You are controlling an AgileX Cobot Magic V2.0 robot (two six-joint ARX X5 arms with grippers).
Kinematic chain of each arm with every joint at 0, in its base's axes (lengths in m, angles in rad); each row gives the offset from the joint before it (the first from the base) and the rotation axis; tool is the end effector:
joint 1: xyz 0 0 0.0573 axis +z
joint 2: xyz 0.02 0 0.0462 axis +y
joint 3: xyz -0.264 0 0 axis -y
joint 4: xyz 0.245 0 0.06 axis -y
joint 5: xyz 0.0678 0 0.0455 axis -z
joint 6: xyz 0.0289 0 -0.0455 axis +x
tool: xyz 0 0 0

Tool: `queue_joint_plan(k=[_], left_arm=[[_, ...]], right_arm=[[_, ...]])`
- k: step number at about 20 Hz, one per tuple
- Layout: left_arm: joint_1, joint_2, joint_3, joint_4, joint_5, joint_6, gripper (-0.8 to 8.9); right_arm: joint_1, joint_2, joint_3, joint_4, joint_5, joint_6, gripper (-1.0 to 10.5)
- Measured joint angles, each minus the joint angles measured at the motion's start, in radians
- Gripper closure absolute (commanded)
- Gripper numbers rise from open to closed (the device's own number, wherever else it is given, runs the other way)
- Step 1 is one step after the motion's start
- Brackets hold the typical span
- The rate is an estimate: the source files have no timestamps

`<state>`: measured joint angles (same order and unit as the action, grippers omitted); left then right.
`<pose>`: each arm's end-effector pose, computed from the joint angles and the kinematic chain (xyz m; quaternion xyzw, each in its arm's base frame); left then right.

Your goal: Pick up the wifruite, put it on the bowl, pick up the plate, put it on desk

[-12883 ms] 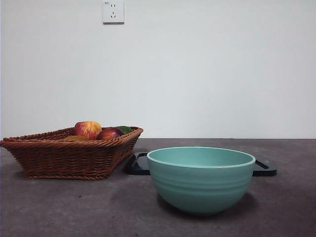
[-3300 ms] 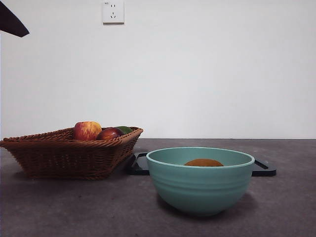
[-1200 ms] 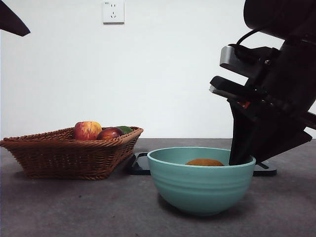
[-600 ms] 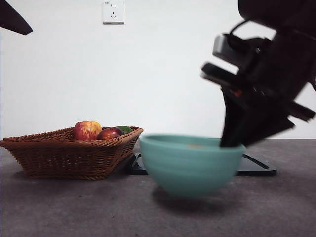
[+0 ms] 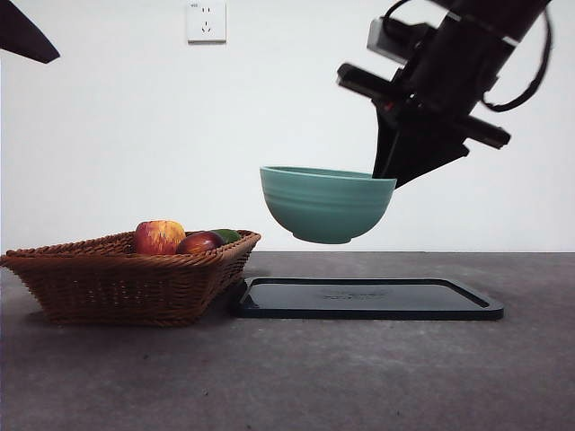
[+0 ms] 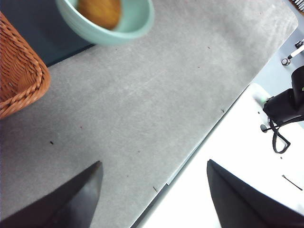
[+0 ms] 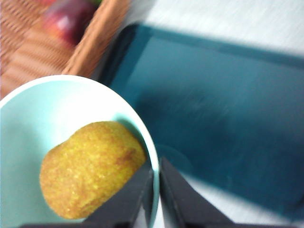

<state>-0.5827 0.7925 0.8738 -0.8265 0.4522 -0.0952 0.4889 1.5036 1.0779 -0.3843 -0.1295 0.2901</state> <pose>0.1124 -0.0892 0.3076 -0.0148 0.3848 -0.4429 0.8097 0.2778 0.1520 0.2505 0.0569 0.4240 0.2207 0.8765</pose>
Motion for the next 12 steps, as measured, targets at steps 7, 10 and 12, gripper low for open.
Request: queue_joint_plan(k=[7, 10, 12], left_arm=[[0.0, 0.0, 0.0, 0.0, 0.0, 0.0, 4.7], [0.0, 0.0, 0.0, 0.0, 0.0, 0.0, 4.7], [0.0, 0.0, 0.0, 0.0, 0.0, 0.0, 4.7]], right_arm=[[-0.082, 0.194, 0.109, 0.014, 0.0, -0.056, 9.4], [-0.111, 0.252, 0.109, 0.033, 0.0, -0.065, 9.4], [-0.118, 0.267, 0.109, 0.038, 0.0, -0.074, 9.4]])
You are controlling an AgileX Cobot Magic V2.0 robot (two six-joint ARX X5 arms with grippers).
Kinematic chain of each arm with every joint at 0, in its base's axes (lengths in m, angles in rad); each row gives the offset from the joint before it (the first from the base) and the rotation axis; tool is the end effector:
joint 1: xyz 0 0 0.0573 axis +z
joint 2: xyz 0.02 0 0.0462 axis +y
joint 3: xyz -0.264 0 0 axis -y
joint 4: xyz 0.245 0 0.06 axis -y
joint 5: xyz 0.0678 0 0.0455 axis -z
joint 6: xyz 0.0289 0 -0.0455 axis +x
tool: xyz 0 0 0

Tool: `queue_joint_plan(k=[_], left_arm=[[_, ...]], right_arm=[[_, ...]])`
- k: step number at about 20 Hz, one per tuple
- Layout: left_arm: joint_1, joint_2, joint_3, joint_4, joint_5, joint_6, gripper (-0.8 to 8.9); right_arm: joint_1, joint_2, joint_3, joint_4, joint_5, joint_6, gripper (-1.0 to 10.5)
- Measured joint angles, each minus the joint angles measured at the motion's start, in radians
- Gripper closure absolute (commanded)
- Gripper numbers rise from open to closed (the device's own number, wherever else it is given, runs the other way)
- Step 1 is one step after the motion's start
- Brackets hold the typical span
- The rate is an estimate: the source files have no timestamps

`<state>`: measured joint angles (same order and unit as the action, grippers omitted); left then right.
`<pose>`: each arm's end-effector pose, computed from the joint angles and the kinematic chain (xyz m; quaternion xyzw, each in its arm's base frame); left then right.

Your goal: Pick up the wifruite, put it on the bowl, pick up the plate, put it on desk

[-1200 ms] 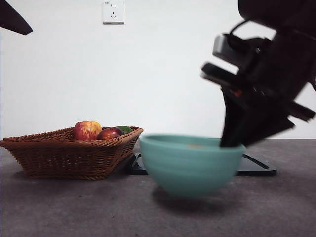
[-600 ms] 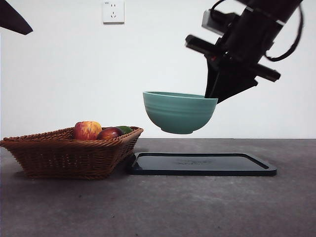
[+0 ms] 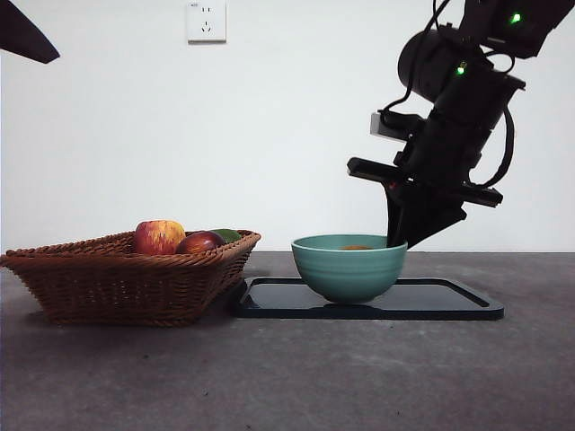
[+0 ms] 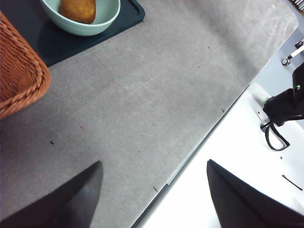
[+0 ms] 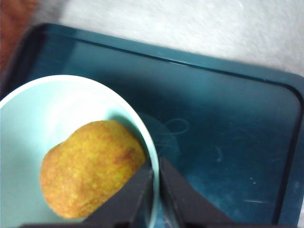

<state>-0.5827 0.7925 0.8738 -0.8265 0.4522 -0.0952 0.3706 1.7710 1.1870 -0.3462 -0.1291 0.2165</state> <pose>0.1124 -0.0892 0.3076 -0.0148 0.3848 -0.4429 0.8097 0.3413 0.1366 0.1999 0.0399 0.4665 0.1716 0.8668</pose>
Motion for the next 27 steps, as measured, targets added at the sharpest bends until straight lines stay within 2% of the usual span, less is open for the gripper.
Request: queue_joint_plan(k=[7, 10, 16, 22, 27], left_arm=[[0.0, 0.0, 0.0, 0.0, 0.0, 0.0, 4.7], [0.0, 0.0, 0.0, 0.0, 0.0, 0.0, 4.7], [0.0, 0.0, 0.0, 0.0, 0.0, 0.0, 4.7], [0.0, 0.0, 0.0, 0.0, 0.0, 0.0, 4.7], [0.0, 0.0, 0.0, 0.0, 0.0, 0.0, 4.7]], right_arm=[[0.0, 0.007, 0.0, 0.002, -0.001, -0.011, 9.3], [0.0, 0.007, 0.0, 0.002, -0.001, -0.011, 7.7], [-0.003, -0.008, 0.003, -0.023, -0.001, -0.011, 7.6], [-0.005, -0.265, 0.007, -0.121, -0.001, -0.013, 7.6], [-0.004, -0.495, 0.008, -0.286, -0.08, -0.053, 7.6]])
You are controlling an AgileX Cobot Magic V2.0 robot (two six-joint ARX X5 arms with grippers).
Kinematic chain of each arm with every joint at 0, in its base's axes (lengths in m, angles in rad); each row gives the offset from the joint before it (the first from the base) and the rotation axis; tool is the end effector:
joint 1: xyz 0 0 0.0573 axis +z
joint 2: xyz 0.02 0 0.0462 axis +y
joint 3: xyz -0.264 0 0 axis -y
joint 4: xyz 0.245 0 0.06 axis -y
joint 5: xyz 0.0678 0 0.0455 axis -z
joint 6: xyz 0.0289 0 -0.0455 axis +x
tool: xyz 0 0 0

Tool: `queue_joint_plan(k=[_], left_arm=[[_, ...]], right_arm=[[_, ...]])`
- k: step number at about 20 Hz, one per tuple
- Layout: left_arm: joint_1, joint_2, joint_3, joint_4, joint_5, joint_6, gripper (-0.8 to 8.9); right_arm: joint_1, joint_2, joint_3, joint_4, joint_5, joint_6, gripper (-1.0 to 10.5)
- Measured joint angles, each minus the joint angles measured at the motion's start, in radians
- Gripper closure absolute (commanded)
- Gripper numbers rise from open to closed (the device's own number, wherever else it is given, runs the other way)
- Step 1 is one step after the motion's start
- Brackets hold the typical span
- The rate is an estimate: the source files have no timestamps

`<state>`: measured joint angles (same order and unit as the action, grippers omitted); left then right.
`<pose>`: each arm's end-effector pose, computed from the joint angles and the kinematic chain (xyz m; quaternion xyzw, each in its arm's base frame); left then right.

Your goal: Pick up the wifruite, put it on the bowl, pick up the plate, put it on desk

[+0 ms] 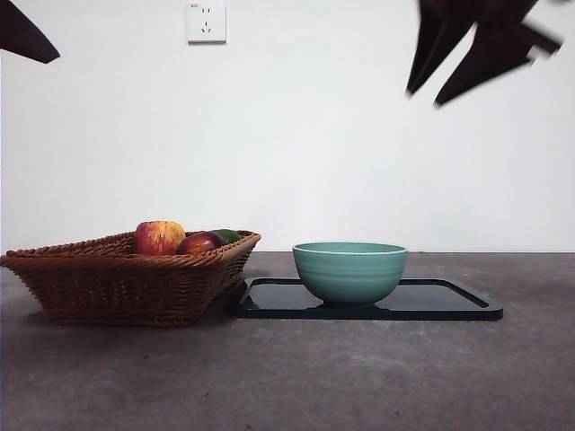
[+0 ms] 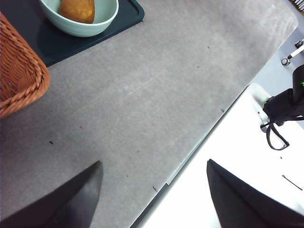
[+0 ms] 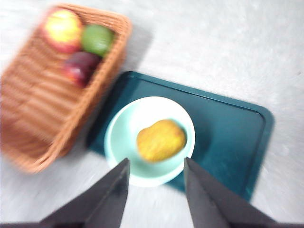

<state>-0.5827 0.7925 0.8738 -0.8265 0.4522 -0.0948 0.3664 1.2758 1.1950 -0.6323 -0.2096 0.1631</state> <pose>0.1124 -0.0892 0.3076 -0.0146 0.3847 -0.4430 0.8097 0.2452 0.1005 0.3333 0.0459 0.3685 0.2369 0.8978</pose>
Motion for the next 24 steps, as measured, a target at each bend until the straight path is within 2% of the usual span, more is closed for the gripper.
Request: queue_joint_plan(k=[6, 10, 14, 16, 19, 24], left_arm=[[0.0, 0.0, 0.0, 0.0, 0.0, 0.0, 4.7], [0.0, 0.0, 0.0, 0.0, 0.0, 0.0, 4.7], [0.0, 0.0, 0.0, 0.0, 0.0, 0.0, 4.7], [0.0, 0.0, 0.0, 0.0, 0.0, 0.0, 4.7], [0.0, 0.0, 0.0, 0.0, 0.0, 0.0, 4.7], [0.0, 0.0, 0.0, 0.0, 0.0, 0.0, 4.7]], right_arm=[[0.032, -0.222, -0.002, -0.192, 0.0, -0.03, 7.7], [0.108, -0.348, -0.064, -0.216, -0.001, -0.033, 7.7], [0.173, -0.455, -0.2, -0.219, -0.004, -0.034, 7.7], [0.198, -0.512, -0.275, -0.222, -0.033, -0.035, 7.7], [0.213, -0.571, -0.357, -0.224, -0.085, -0.035, 7.7], [0.215, -0.595, -0.383, -0.222, -0.086, -0.035, 7.7]])
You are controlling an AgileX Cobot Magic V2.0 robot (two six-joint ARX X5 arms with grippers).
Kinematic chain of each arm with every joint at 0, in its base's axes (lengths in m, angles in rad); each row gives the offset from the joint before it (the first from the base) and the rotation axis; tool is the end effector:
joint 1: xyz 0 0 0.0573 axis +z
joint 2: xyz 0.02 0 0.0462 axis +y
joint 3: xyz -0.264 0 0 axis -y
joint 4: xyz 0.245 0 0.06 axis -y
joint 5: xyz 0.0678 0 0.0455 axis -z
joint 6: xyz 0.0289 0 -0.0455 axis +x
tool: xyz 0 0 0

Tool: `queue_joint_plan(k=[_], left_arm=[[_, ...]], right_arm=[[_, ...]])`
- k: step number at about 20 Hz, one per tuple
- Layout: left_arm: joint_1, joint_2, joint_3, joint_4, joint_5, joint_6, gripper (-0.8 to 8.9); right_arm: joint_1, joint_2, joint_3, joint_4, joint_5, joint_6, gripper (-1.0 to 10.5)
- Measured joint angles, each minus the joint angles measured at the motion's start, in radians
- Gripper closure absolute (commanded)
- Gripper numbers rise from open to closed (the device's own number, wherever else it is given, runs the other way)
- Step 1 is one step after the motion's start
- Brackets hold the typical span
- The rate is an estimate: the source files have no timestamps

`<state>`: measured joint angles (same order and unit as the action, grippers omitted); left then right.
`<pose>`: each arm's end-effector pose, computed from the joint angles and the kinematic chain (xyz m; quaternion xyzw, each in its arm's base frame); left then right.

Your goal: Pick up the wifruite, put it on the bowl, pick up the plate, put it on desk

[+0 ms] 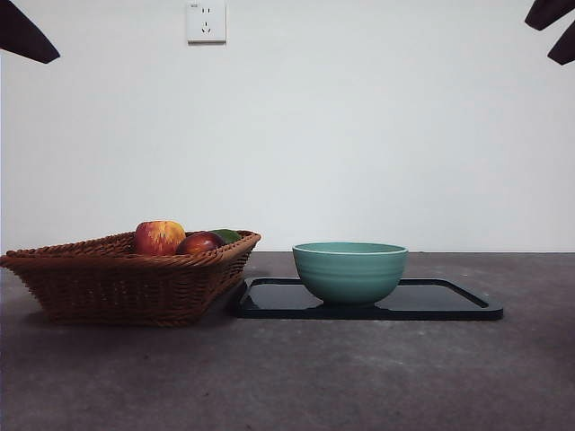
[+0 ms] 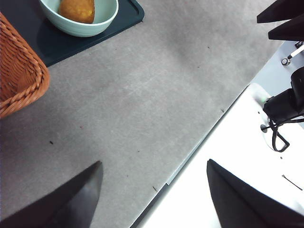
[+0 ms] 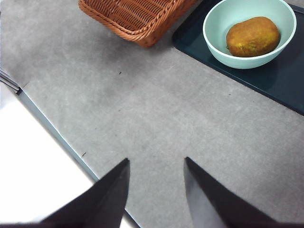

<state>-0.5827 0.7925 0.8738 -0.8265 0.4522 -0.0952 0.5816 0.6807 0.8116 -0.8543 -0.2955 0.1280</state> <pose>0.1124 -0.0892 0.3076 -0.0148 0.3848 -0.4429 0.8097 0.0969 0.0738 0.2979 0.0038 0.3749 0.3739 0.8483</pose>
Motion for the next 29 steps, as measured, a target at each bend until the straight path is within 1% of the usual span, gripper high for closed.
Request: queue_joint_plan(k=[16, 17, 20, 22, 24, 29], left_arm=[[0.0, 0.0, 0.0, 0.001, 0.0, 0.0, 4.71], [0.0, 0.0, 0.0, 0.013, 0.0, 0.0, 4.7], [0.0, 0.014, 0.0, 0.124, 0.0, -0.024, 4.7], [0.0, 0.061, 0.01, 0.183, 0.0, -0.039, 4.7], [0.0, 0.137, 0.052, 0.21, 0.0, -0.049, 4.7], [0.0, 0.396, 0.255, 0.262, -0.008, -0.032, 4.7]], right_arm=[[0.0, 0.0, 0.0, 0.0, 0.0, 0.0, 7.7], [0.0, 0.0, 0.0, 0.0, 0.0, 0.0, 7.7], [0.0, 0.0, 0.0, 0.004, 0.0, 0.0, 7.7], [0.0, 0.0, 0.0, 0.005, 0.0, 0.0, 7.7], [0.0, 0.0, 0.0, 0.005, 0.0, 0.0, 7.7], [0.0, 0.0, 0.0, 0.005, 0.0, 0.0, 7.7]])
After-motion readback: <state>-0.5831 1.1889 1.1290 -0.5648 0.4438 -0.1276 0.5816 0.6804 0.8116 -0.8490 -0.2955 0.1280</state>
